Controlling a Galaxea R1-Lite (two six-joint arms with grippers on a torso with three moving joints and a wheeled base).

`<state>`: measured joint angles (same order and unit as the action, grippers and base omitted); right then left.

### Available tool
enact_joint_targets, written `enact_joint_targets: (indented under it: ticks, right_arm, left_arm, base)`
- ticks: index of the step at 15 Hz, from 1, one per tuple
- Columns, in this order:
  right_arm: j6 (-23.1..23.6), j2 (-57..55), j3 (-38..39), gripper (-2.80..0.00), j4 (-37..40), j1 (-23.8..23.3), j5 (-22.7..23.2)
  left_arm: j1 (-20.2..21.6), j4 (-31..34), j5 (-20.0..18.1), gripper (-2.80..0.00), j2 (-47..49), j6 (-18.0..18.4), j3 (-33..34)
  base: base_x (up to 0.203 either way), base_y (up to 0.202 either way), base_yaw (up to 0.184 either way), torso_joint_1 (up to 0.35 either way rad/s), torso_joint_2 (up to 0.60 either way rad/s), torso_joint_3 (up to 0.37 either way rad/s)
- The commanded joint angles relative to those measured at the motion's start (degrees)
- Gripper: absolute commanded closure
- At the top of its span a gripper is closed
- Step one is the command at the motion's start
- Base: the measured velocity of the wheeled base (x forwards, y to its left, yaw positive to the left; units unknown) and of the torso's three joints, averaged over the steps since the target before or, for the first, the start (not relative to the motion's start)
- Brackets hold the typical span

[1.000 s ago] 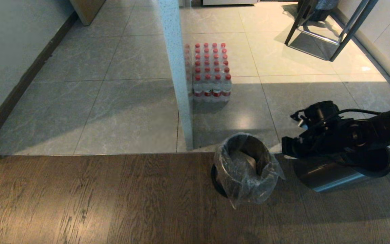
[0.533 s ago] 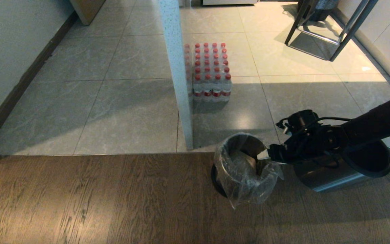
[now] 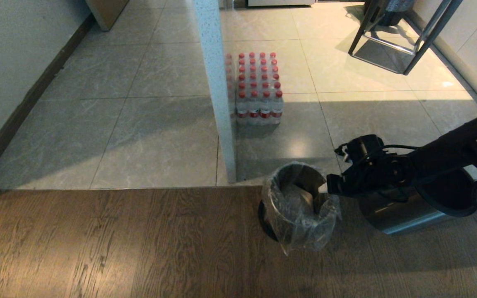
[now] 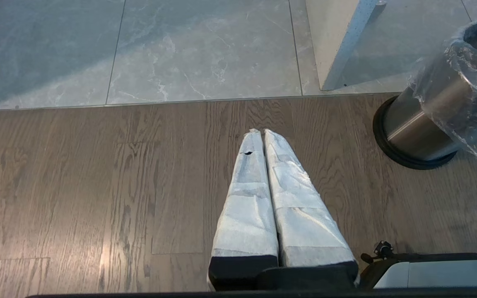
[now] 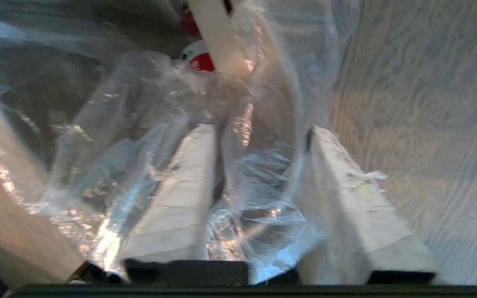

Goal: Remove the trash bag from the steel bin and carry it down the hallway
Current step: Pick up the trash bag

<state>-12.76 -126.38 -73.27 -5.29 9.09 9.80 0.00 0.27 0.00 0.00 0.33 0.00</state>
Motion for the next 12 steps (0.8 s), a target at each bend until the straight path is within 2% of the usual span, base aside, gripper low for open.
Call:
enact_joint_targets:
  ticks: [1, 7, 12]
  right_arm:
    - [-0.07, -0.18, -0.04, 0.00, -0.07, 0.05, -0.05]
    - [0.18, 2.27, 0.67, 0.00, 0.12, 0.05, -0.22]
    - [6.74, 4.60, 0.43, 0.00, 0.20, -0.22, -0.22]
  left_arm:
    - [0.00, 0.00, 0.00, 0.00, 0.00, 0.02, 0.00]
    - [0.00, 0.00, 0.00, 0.00, 0.00, 0.02, 0.00]
    - [0.00, 0.00, 0.00, 0.00, 0.00, 0.02, 0.00]
  base:
    - [0.000, 0.000, 0.000, 0.000, 0.00, 0.000]
    - [0.000, 0.000, 0.000, 0.000, 0.00, 0.000]
    - [0.000, 0.000, 0.000, 0.000, 0.00, 0.000]
